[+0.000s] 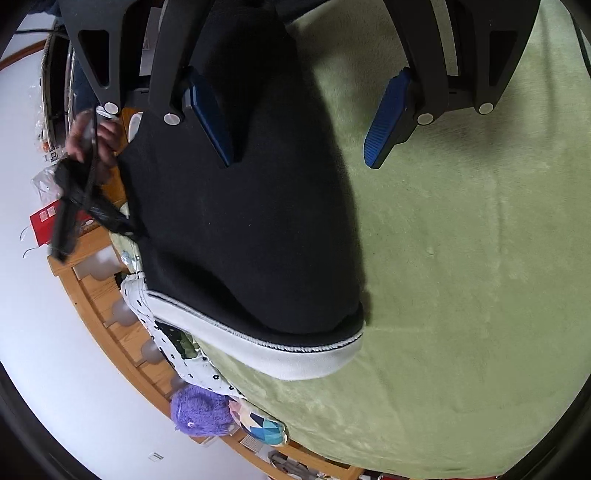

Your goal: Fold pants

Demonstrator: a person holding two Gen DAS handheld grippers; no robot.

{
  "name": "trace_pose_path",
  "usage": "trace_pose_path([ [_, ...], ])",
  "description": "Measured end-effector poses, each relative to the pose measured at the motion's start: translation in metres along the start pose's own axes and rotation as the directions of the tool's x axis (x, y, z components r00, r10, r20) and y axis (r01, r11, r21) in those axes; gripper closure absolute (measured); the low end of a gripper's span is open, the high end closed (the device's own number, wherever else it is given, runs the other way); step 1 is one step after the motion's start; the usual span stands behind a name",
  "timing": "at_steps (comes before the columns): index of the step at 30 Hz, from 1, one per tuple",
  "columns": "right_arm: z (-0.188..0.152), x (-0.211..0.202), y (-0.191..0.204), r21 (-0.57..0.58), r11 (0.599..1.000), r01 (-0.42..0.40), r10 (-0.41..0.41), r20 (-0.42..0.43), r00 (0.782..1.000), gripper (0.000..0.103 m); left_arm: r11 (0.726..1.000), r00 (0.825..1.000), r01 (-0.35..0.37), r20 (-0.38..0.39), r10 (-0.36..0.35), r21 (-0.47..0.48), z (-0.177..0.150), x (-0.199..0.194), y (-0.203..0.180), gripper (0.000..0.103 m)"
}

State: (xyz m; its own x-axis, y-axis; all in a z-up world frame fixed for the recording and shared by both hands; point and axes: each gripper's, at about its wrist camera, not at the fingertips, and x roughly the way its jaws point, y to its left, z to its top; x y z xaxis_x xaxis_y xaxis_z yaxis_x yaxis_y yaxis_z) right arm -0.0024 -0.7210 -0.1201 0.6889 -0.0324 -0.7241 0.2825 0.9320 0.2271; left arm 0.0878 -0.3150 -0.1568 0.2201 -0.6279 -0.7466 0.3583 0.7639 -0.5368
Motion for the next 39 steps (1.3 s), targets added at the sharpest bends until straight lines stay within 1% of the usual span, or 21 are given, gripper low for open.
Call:
trace_pose_path([
  [1, -0.001, -0.007, -0.002, -0.008, 1.000, 0.022, -0.021, 0.022, 1.000, 0.057, 1.000, 1.000, 0.014, 0.009, -0.014, -0.006, 0.001, 0.002, 0.001, 0.031],
  [3, -0.003, -0.015, -0.012, 0.006, 0.998, 0.056, -0.056, 0.036, 0.998, 0.038, 0.999, 0.999, 0.040, 0.017, -0.040, -0.021, 0.006, 0.007, 0.003, 0.026],
  [7, -0.015, 0.005, -0.025, 0.041, 0.999, -0.032, 0.036, -0.116, 0.993, 0.037, 0.991, 0.993, 0.118, -0.015, -0.119, -0.070, 0.010, 0.029, 0.006, 0.026],
  [8, -0.020, 0.008, -0.026, 0.050, 0.996, -0.070, 0.076, -0.131, 0.988, 0.034, 0.987, 0.990, 0.137, -0.022, -0.139, -0.086, 0.010, 0.035, 0.007, 0.025],
  [9, -0.025, 0.016, -0.025, 0.057, 0.993, -0.103, 0.111, -0.155, 0.982, 0.026, 0.985, 0.989, 0.144, -0.022, -0.147, -0.095, 0.010, 0.043, 0.006, 0.025],
  [11, -0.031, 0.030, -0.024, 0.060, 0.991, -0.121, 0.130, -0.181, 0.975, 0.019, 0.985, 0.989, 0.147, -0.007, -0.148, -0.090, 0.011, 0.048, 0.004, 0.027],
  [13, -0.034, 0.047, -0.033, 0.139, 0.976, -0.169, 0.196, -0.209, 0.958, 0.011, 0.985, 0.990, 0.142, 0.004, -0.143, -0.096, 0.013, 0.051, 0.000, 0.038],
  [14, -0.034, 0.050, -0.036, 0.161, 0.970, -0.181, 0.213, -0.205, 0.955, 0.010, 0.983, 0.989, 0.149, 0.008, -0.149, -0.105, 0.014, 0.051, 0.001, 0.053],
  [15, -0.034, 0.050, -0.034, 0.158, 0.972, -0.177, 0.207, -0.202, 0.957, 0.011, 0.979, 0.986, 0.167, 0.012, -0.167, -0.116, 0.015, 0.051, 0.002, 0.063],
  [16, -0.035, 0.047, -0.029, 0.141, 0.977, -0.162, 0.187, -0.191, 0.964, 0.014, 0.977, 0.983, 0.186, 0.015, -0.186, -0.102, 0.016, 0.048, 0.002, 0.067],
  [18, -0.036, 0.031, -0.013, 0.117, 0.977, -0.178, 0.194, -0.148, 0.970, 0.046, 0.976, 0.977, 0.212, 0.039, -0.210, -0.048, 0.019, 0.031, -0.003, 0.075],
  [19, -0.036, 0.022, -0.002, 0.083, 0.985, -0.148, 0.159, -0.145, 0.977, 0.050, 0.974, 0.974, 0.222, 0.041, -0.221, -0.037, 0.020, 0.025, -0.004, 0.076],
  [20, -0.036, 0.016, 0.006, 0.063, 0.989, -0.133, 0.141, -0.138, 0.980, 0.062, 0.967, 0.967, 0.251, 0.046, -0.249, -0.035, 0.022, 0.017, -0.003, 0.078],
  [21, -0.032, 0.004, 0.018, 0.068, 0.989, -0.132, 0.139, -0.112, 0.984, 0.071, 0.960, 0.960, 0.278, 0.045, -0.276, -0.044, 0.024, 0.007, -0.002, 0.078],
  [22, -0.028, -0.001, 0.023, 0.094, 0.984, -0.153, 0.163, -0.099, 0.982, 0.075, 0.958, 0.958, 0.284, 0.047, -0.282, -0.039, 0.025, -0.001, -0.001, 0.078],
  [25, -0.023, -0.021, 0.069, 0.067, 0.985, -0.160, 0.164, -0.067, 0.984, 0.078, 0.970, 0.963, 0.242, 0.115, -0.243, 0.019, 0.030, -0.043, 0.009, 0.078],
  [29, -0.034, -0.021, 0.145, 0.036, 0.968, -0.248, 0.250, -0.089, 0.964, 0.079, 0.977, 0.964, 0.211, 0.170, -0.204, -0.025, 0.038, -0.111, 0.062, 0.078],
  [32, -0.044, -0.016, 0.214, 0.036, 0.931, -0.364, 0.366, -0.095, 0.926, 0.079, 0.987, 0.971, 0.152, 0.197, -0.139, -0.053, 0.037, -0.165, 0.111, 0.078],
  [35, -0.056, -0.011, 0.279, 0.007, 0.899, -0.438, 0.436, -0.102, 0.894, 0.079, 0.994, 0.971, 0.082, 0.230, -0.063, -0.074, 0.027, -0.215, 0.150, 0.078],
  [38, -0.068, 0.009, 0.335, -0.017, 0.879, -0.477, 0.470, -0.151, 0.870, 0.079, 0.995, 0.970, 0.010, 0.242, 0.015, -0.100, 0.014, -0.245, 0.183, 0.077],
  [39, -0.071, 0.020, 0.348, -0.030, 0.882, -0.471, 0.459, -0.171, 0.872, 0.078, 0.992, 0.974, -0.022, 0.222, 0.048, -0.121, 0.007, -0.247, 0.199, 0.077],
])
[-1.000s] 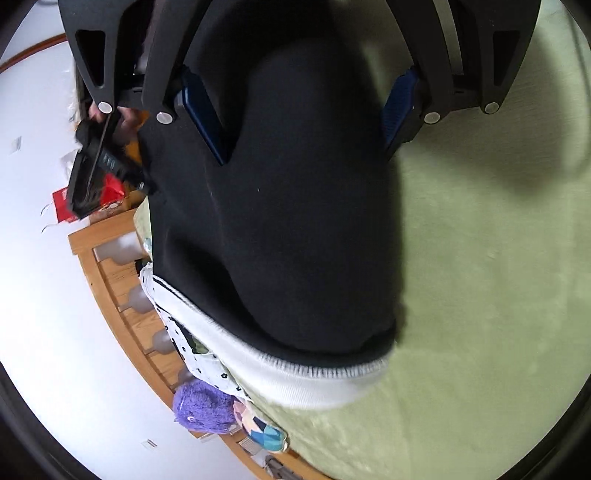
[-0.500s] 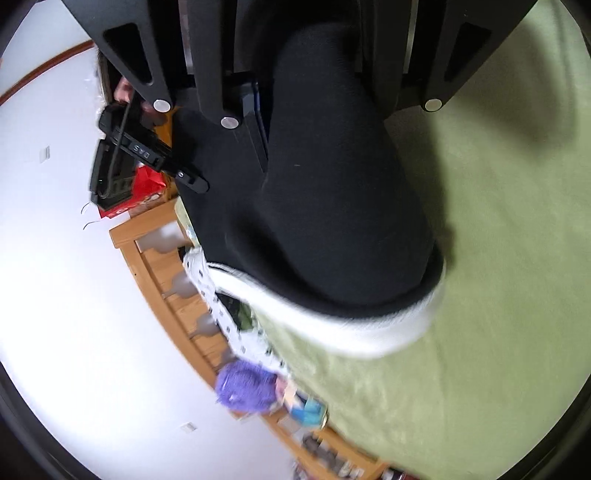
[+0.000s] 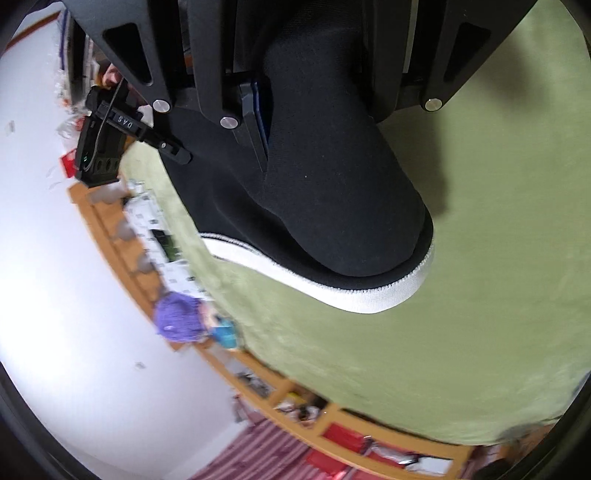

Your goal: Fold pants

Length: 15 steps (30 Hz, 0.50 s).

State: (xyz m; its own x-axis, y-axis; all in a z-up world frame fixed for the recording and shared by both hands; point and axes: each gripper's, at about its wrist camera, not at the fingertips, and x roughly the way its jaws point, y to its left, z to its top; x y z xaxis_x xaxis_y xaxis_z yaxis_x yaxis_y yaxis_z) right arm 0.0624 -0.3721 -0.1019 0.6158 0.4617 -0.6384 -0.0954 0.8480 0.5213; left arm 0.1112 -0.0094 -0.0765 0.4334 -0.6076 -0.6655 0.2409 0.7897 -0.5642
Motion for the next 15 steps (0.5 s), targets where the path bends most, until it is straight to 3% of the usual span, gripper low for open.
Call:
trace_pose_path([
  [2, -0.009, 0.028, 0.012, -0.014, 0.999, 0.047, -0.048, -0.051, 0.998, 0.076, 0.999, 0.998, -0.044, -0.038, 0.043, -0.011, -0.008, 0.008, 0.017, 0.073],
  [4, -0.009, 0.047, 0.011, -0.035, 0.989, 0.147, -0.150, -0.080, 0.986, 0.063, 0.986, 0.979, -0.164, -0.121, 0.163, 0.002, -0.019, 0.030, 0.033, 0.062],
  [5, -0.009, 0.051, 0.009, -0.037, 0.984, 0.174, -0.177, -0.107, 0.978, 0.052, 0.984, 0.975, -0.180, -0.131, 0.178, -0.001, -0.023, 0.034, 0.034, 0.057],
  [7, -0.009, 0.050, 0.010, -0.008, 0.977, 0.212, -0.211, -0.146, 0.967, 0.047, 0.987, 0.982, -0.156, -0.111, 0.152, -0.030, -0.030, 0.033, 0.041, 0.055],
  [11, -0.006, 0.024, 0.038, -0.076, 0.941, 0.329, -0.334, -0.072, 0.940, 0.047, 0.989, 0.984, -0.148, -0.098, 0.147, -0.005, -0.033, 0.029, 0.039, 0.053],
  [15, 0.001, 0.008, 0.079, -0.161, 0.914, 0.373, -0.375, 0.018, 0.927, 0.046, 0.986, 0.983, -0.169, -0.079, 0.167, -0.013, -0.031, 0.025, 0.035, 0.048],
])
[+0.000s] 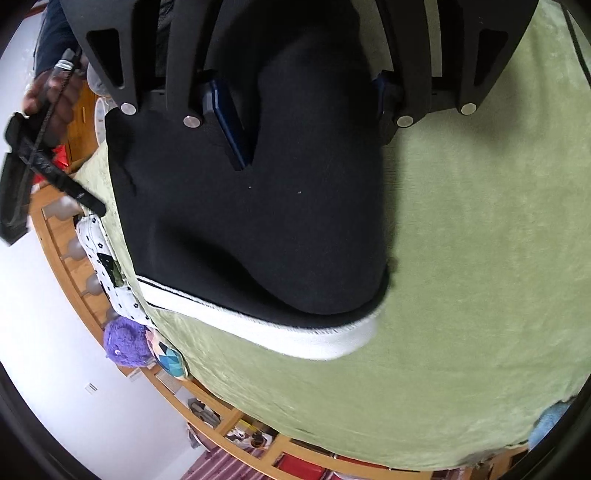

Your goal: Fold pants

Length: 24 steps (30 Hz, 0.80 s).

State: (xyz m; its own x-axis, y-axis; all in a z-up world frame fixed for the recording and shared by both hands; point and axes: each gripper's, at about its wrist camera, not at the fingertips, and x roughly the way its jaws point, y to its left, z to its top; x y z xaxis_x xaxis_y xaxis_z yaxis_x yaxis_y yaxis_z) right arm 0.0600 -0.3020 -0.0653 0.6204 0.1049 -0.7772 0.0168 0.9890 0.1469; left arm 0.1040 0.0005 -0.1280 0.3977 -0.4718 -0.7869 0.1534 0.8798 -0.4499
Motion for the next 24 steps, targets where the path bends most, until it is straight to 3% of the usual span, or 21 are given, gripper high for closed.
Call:
trace_pose_path([
  [7, 0.001, -0.006, 0.037, -0.098, 0.995, -0.035, 0.038, 0.031, 0.999, 0.044, 1.000, 0.998, 0.001, 0.060, 0.000, -0.022, -0.001, -0.032, 0.018, 0.043],
  [10, -0.019, 0.011, 0.040, -0.096, 0.993, -0.062, 0.061, -0.016, 0.998, 0.044, 0.995, 0.994, 0.073, 0.089, -0.067, -0.061, 0.007, -0.037, 0.031, 0.043],
  [13, -0.039, 0.033, 0.028, -0.074, 0.994, -0.076, 0.071, -0.066, 0.995, 0.044, 0.987, 0.985, 0.133, 0.125, -0.121, -0.087, 0.020, -0.032, 0.033, 0.043],
  [17, -0.051, 0.030, 0.032, -0.128, 0.990, -0.058, 0.056, -0.015, 0.998, 0.044, 0.976, 0.974, 0.196, 0.131, -0.183, -0.092, 0.038, -0.017, 0.036, 0.044],
  [21, -0.049, 0.025, 0.022, -0.115, 0.988, -0.099, 0.098, -0.008, 0.995, 0.044, 0.985, 0.979, 0.155, 0.144, -0.143, -0.072, 0.066, 0.009, 0.030, 0.043],
  [24, -0.043, 0.022, 0.008, -0.095, 0.988, -0.120, 0.123, 0.027, 0.992, 0.044, 0.982, 0.978, 0.162, 0.151, -0.147, -0.094, 0.092, 0.026, 0.029, 0.043],
])
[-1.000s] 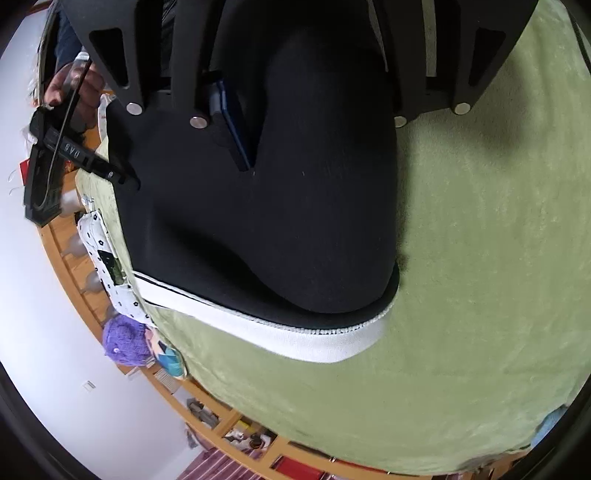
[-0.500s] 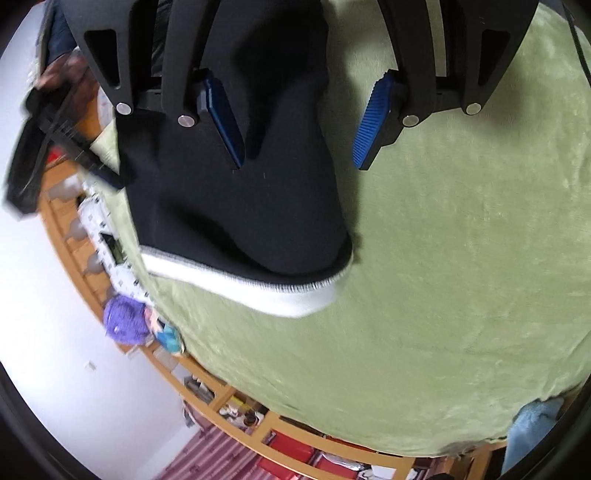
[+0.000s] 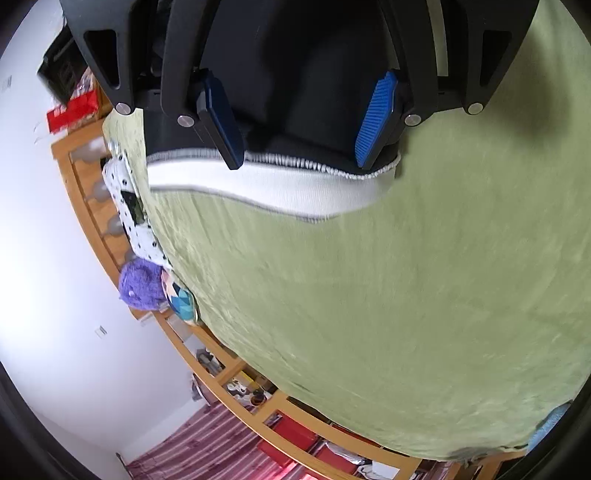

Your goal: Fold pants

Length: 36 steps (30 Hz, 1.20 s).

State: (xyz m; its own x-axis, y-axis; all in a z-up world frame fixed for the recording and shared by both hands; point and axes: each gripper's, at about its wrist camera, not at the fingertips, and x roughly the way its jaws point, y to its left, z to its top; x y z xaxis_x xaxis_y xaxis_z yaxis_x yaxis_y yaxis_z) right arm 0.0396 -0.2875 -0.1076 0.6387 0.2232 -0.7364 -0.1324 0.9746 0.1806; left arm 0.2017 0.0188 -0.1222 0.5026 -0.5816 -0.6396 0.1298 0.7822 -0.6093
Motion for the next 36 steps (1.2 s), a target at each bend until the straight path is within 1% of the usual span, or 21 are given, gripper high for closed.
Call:
trace_pose_path([
  [2, -0.001, 0.003, -0.011, 0.032, 0.999, -0.031, 0.031, -0.002, 1.000, 0.044, 1.000, 1.000, 0.012, 0.003, -0.012, -0.010, 0.009, 0.010, -0.003, 0.043],
  [5, -0.008, 0.010, -0.014, 0.011, 1.000, -0.021, 0.021, 0.010, 1.000, 0.043, 0.999, 0.999, -0.036, 0.002, 0.036, 0.033, 0.008, 0.016, -0.014, 0.043],
  [8, -0.007, 0.000, -0.006, -0.016, 1.000, -0.007, 0.007, 0.011, 1.000, 0.044, 0.994, 0.996, -0.084, 0.000, 0.084, 0.072, -0.008, -0.002, -0.021, 0.043],
  [10, -0.005, -0.015, -0.011, 0.008, 1.000, -0.015, 0.014, 0.048, 0.999, 0.044, 0.990, 0.994, -0.108, 0.004, 0.108, 0.090, -0.021, -0.020, -0.021, 0.041],
  [11, -0.005, -0.027, -0.018, 0.031, 0.999, 0.011, -0.014, 0.092, 0.996, 0.044, 0.988, 0.993, -0.117, 0.006, 0.116, 0.098, -0.030, -0.029, -0.021, 0.040],
  [13, -0.008, -0.032, -0.028, 0.060, 0.998, 0.030, -0.036, 0.113, 0.993, 0.044, 0.982, 0.991, -0.135, 0.000, 0.136, 0.129, -0.056, -0.044, -0.023, 0.038],
  [15, -0.017, -0.019, -0.042, 0.098, 0.994, 0.041, -0.046, 0.044, 0.998, 0.044, 0.969, 0.983, -0.175, -0.018, 0.180, 0.173, -0.088, -0.048, -0.024, 0.037],
  [16, -0.026, -0.005, -0.047, 0.103, 0.992, 0.070, -0.069, -0.009, 0.998, 0.044, 0.957, 0.974, -0.213, -0.030, 0.223, 0.198, -0.104, -0.044, -0.024, 0.037],
  [17, -0.033, 0.002, -0.049, 0.099, 0.991, 0.086, -0.084, -0.020, 0.996, 0.045, 0.947, 0.965, -0.239, -0.054, 0.256, 0.217, -0.121, -0.037, -0.023, 0.037],
  [18, -0.041, 0.004, -0.050, 0.095, 0.992, 0.084, -0.083, -0.009, 0.996, 0.044, 0.949, 0.965, -0.239, -0.062, 0.256, 0.205, -0.138, -0.033, -0.018, 0.036],
  [20, -0.040, -0.004, -0.050, 0.082, 0.994, 0.071, -0.071, -0.009, 0.997, 0.044, 0.961, 0.970, -0.217, -0.070, 0.231, 0.169, -0.144, -0.036, -0.014, 0.036],
  [22, -0.028, -0.016, -0.049, 0.075, 0.994, 0.077, -0.078, 0.004, 0.997, 0.050, 0.965, 0.972, -0.212, -0.069, 0.224, 0.155, -0.131, -0.047, -0.017, 0.038],
  [23, -0.016, -0.027, -0.050, 0.083, 0.994, 0.074, -0.079, 0.052, 0.996, 0.052, 0.959, 0.971, -0.228, -0.032, 0.236, 0.166, -0.121, -0.054, -0.022, 0.039],
  [25, 0.002, -0.039, -0.048, 0.068, 0.997, 0.024, -0.032, 0.115, 0.993, 0.052, 0.945, 0.972, -0.235, 0.051, 0.230, 0.229, -0.098, -0.063, -0.038, 0.037],
  [28, 0.035, -0.030, -0.032, -0.015, 1.000, -0.025, 0.027, 0.158, 0.987, 0.052, 0.942, 0.977, -0.210, 0.086, 0.194, 0.261, -0.065, -0.054, -0.054, 0.037],
  [29, 0.044, -0.022, -0.027, -0.042, 0.998, -0.042, 0.048, 0.157, 0.986, 0.056, 0.943, 0.976, -0.211, 0.099, 0.192, 0.259, -0.054, -0.049, -0.057, 0.037],
  [30, 0.054, -0.008, -0.021, -0.070, 0.995, -0.072, 0.082, 0.144, 0.986, 0.065, 0.939, 0.972, -0.229, 0.108, 0.208, 0.256, -0.041, -0.038, -0.059, 0.037],
  [32, 0.063, 0.016, -0.016, -0.100, 0.991, -0.093, 0.103, 0.101, 0.990, 0.074, 0.938, 0.972, -0.231, 0.113, 0.208, 0.259, -0.025, -0.018, -0.057, 0.037],
  [34, 0.069, 0.048, -0.021, -0.109, 0.993, -0.044, 0.049, 0.045, 0.998, 0.086, 0.930, 0.966, -0.258, 0.072, 0.248, 0.262, -0.012, 0.009, -0.052, 0.038],
  [35, 0.070, 0.069, -0.033, -0.070, 0.998, -0.007, 0.007, -0.003, 1.000, 0.102, 0.928, 0.961, -0.276, 0.056, 0.271, 0.251, -0.004, 0.025, -0.047, 0.039],
  [36, 0.070, 0.077, -0.043, -0.028, 0.999, -0.024, 0.023, -0.021, 1.000, 0.103, 0.931, 0.962, -0.273, 0.052, 0.268, 0.243, 0.001, 0.034, -0.045, 0.037],
])
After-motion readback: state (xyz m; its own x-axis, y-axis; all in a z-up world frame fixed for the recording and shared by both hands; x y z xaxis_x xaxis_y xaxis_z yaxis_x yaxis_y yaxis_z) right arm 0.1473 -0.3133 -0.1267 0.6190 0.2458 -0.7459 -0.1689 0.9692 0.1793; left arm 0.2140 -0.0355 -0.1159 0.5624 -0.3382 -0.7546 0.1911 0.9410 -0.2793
